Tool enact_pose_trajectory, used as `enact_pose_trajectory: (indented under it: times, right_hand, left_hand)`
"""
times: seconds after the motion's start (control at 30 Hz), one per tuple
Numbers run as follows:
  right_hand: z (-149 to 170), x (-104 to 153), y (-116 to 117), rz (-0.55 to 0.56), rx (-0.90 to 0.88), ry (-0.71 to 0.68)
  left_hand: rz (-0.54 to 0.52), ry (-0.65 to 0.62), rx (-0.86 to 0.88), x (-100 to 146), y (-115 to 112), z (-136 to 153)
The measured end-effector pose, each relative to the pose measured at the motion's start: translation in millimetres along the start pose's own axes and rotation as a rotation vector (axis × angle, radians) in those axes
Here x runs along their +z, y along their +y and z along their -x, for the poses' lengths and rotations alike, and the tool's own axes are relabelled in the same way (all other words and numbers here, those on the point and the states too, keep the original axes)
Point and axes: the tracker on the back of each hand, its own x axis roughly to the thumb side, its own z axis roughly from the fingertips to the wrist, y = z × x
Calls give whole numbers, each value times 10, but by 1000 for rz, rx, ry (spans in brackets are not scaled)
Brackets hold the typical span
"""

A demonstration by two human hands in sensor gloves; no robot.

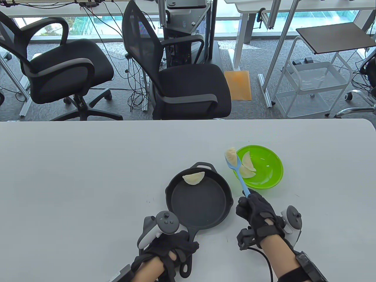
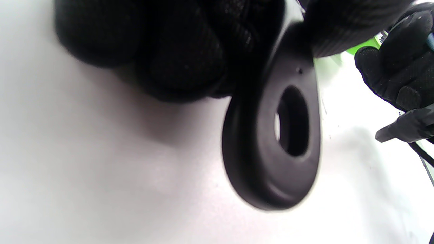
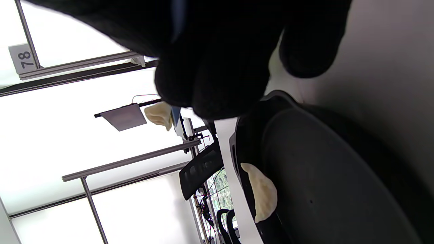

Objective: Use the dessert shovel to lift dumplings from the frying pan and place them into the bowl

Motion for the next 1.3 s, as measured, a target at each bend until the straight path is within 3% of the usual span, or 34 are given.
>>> enact_pose_trajectory:
  times: [0.57,1.3]
  right_hand:
    - [-3,-75,-312,212,-34,13]
    - [-81,-75,-444,293,38,32]
  left_hand:
    - [0,0,0,0,0,0]
    - [4,1,11,1,-4,1]
